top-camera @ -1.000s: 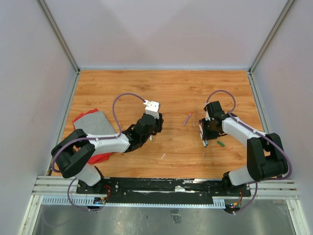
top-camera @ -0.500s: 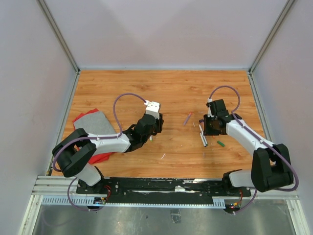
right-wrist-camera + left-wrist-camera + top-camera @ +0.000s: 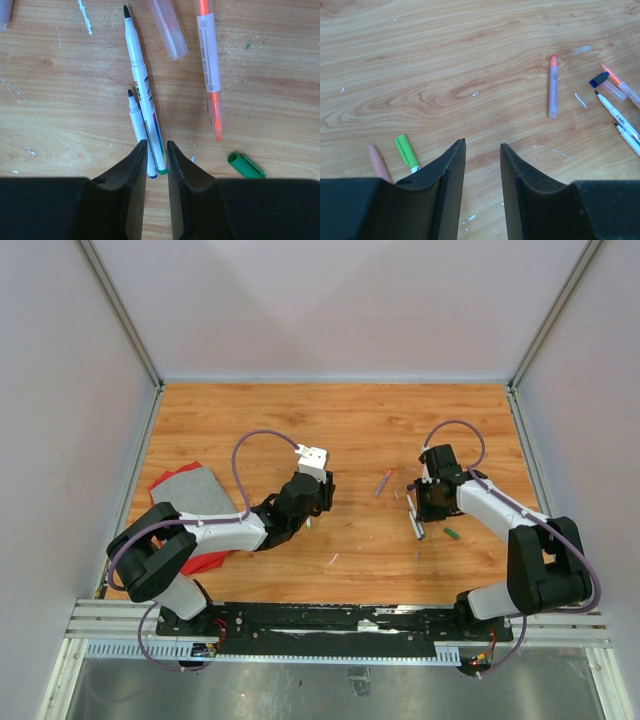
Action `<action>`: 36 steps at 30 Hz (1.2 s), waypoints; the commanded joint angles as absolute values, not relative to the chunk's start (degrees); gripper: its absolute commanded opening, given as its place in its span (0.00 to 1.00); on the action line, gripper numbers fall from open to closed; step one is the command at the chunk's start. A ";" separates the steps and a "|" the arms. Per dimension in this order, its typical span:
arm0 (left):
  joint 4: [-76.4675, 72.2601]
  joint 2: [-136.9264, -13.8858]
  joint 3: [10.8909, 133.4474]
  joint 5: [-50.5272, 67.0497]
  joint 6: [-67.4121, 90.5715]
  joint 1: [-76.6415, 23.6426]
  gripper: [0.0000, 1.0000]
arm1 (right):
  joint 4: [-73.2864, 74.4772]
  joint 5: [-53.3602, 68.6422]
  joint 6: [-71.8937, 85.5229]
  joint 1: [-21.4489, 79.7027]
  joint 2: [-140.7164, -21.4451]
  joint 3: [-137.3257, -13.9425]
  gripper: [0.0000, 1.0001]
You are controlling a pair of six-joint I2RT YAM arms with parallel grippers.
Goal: Insert the pens into the pen caps
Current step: Pick up the pen from the center of the board.
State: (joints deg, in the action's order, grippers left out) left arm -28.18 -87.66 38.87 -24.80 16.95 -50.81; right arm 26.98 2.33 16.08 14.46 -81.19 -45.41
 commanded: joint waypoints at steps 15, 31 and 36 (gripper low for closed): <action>-29.09 -88.46 40.83 -25.08 16.74 -50.58 0.38 | 25.94 2.29 15.27 13.99 -84.92 -46.37 0.22; -29.07 -88.32 40.63 -25.00 16.87 -50.62 0.38 | 26.19 1.67 15.54 14.11 -87.09 -46.38 0.20; -29.25 -88.25 40.58 -25.00 17.05 -50.62 0.38 | 26.24 2.69 14.46 14.13 -83.46 -46.63 0.17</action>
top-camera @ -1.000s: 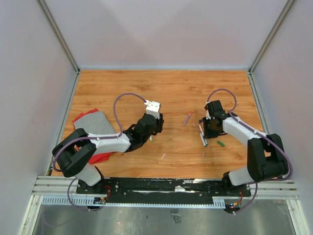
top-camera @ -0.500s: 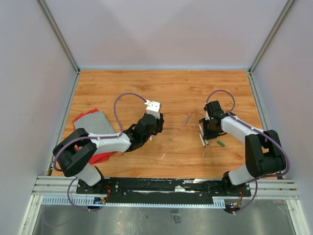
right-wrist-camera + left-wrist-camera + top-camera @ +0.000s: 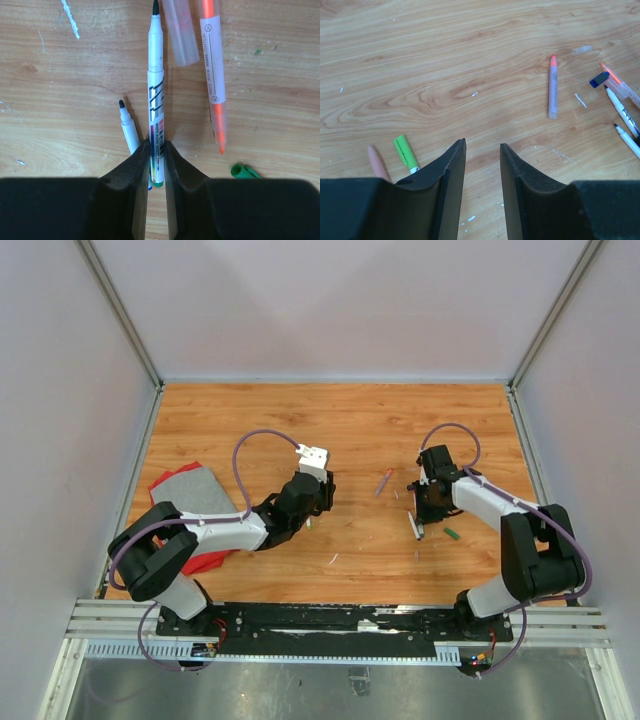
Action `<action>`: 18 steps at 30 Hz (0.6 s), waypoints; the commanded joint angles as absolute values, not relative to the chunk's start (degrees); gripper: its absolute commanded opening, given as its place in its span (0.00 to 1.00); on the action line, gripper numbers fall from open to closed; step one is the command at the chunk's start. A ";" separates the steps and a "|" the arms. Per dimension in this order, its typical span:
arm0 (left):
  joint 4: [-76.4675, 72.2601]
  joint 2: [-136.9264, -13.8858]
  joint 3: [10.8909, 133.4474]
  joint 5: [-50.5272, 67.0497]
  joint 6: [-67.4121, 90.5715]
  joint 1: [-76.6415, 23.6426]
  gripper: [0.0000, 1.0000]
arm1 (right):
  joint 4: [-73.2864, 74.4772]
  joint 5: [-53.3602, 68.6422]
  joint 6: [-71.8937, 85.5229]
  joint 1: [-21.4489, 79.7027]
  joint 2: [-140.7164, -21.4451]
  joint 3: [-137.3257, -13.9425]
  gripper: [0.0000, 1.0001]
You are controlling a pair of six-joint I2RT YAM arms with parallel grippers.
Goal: Insert the pens into the pen caps
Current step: Pick up the pen from the center of the board.
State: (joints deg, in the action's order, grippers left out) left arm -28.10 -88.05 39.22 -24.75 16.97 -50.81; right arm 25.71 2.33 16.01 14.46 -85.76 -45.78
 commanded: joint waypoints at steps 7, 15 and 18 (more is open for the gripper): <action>-29.26 -88.21 40.47 -24.95 17.27 -50.62 0.38 | 28.50 5.94 11.44 14.65 -79.91 -48.61 0.16; -31.22 -86.65 38.63 -23.49 17.95 -50.62 0.39 | 26.00 10.15 14.50 15.35 -72.27 -47.80 0.14; -33.70 -85.52 37.10 -21.51 17.92 -50.62 0.42 | 17.28 18.01 18.81 15.88 -68.89 -43.54 0.13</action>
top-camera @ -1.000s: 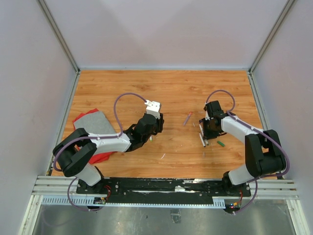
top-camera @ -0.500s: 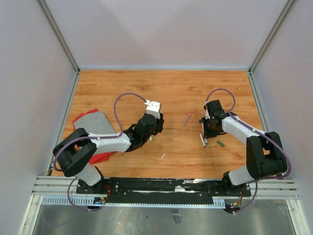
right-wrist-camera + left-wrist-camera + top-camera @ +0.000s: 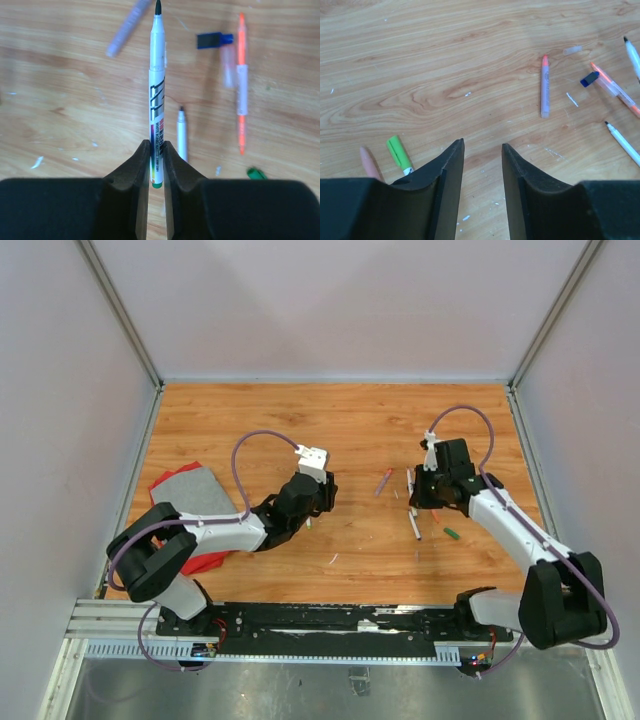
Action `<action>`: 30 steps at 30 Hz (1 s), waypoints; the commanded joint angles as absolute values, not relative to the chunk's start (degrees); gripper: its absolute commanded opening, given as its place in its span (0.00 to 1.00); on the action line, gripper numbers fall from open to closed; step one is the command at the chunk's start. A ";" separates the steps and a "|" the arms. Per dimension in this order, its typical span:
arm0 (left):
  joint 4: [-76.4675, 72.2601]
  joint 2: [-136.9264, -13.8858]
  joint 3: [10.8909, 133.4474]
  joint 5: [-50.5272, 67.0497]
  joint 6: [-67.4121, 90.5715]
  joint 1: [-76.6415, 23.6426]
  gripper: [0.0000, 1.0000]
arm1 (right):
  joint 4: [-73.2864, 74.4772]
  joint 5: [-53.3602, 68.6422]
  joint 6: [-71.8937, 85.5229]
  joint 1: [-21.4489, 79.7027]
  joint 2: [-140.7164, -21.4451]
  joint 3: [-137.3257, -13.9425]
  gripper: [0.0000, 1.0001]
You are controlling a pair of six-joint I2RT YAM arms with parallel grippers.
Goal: Insert the pens into the pen caps
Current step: Pick up the pen from the center of the board, then adjust the pen.
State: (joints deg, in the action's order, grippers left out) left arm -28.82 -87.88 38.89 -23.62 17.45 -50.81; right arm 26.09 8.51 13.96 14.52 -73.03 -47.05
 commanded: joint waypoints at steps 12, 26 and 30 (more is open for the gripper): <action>-42.97 -79.18 29.73 -17.39 24.08 -50.62 0.50 | -19.37 19.55 31.89 30.24 -67.75 -28.52 0.07; -43.92 -81.54 30.23 -12.04 28.43 -50.50 0.57 | -38.97 22.24 36.34 38.29 -77.75 -28.53 0.06; -43.61 -82.19 30.33 -10.98 30.74 -49.46 0.56 | -41.54 22.10 35.80 39.42 -77.37 -27.50 0.06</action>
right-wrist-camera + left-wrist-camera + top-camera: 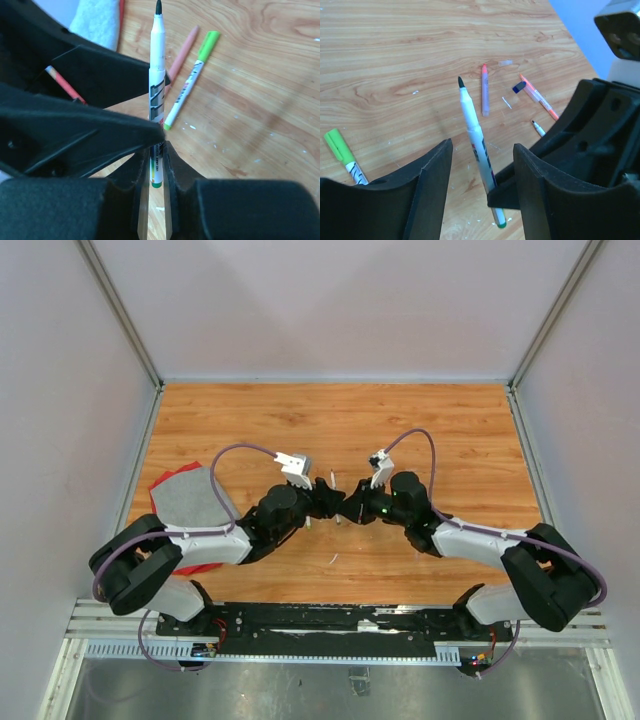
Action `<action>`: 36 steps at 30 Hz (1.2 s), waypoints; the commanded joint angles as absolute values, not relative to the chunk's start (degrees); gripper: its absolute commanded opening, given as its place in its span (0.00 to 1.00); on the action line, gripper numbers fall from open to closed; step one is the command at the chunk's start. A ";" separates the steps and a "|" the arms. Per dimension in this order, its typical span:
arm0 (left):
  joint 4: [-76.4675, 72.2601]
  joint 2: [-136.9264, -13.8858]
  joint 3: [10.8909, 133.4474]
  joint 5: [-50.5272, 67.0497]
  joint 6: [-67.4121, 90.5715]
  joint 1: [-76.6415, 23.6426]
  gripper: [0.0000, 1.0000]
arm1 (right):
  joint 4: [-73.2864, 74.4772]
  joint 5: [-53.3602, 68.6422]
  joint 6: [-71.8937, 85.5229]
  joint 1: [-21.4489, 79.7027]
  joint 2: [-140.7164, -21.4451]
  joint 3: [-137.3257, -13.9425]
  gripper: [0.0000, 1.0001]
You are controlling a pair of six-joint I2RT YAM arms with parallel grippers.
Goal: Insert the pens into the pen caps
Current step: Adjust the pen.
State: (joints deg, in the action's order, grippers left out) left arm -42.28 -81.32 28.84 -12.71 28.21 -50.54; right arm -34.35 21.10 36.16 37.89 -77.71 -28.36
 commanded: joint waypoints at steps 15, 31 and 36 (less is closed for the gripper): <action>-50.19 -85.09 28.61 0.62 36.78 -45.44 0.45 | -47.70 18.83 34.57 39.88 -76.71 -25.75 0.06; -50.63 -85.78 29.09 2.54 36.58 -45.44 0.01 | -46.46 15.99 31.61 39.83 -75.30 -26.56 0.11; -50.46 -85.36 29.00 2.51 36.09 -45.40 0.01 | -41.41 16.26 28.91 39.83 -73.25 -26.95 0.26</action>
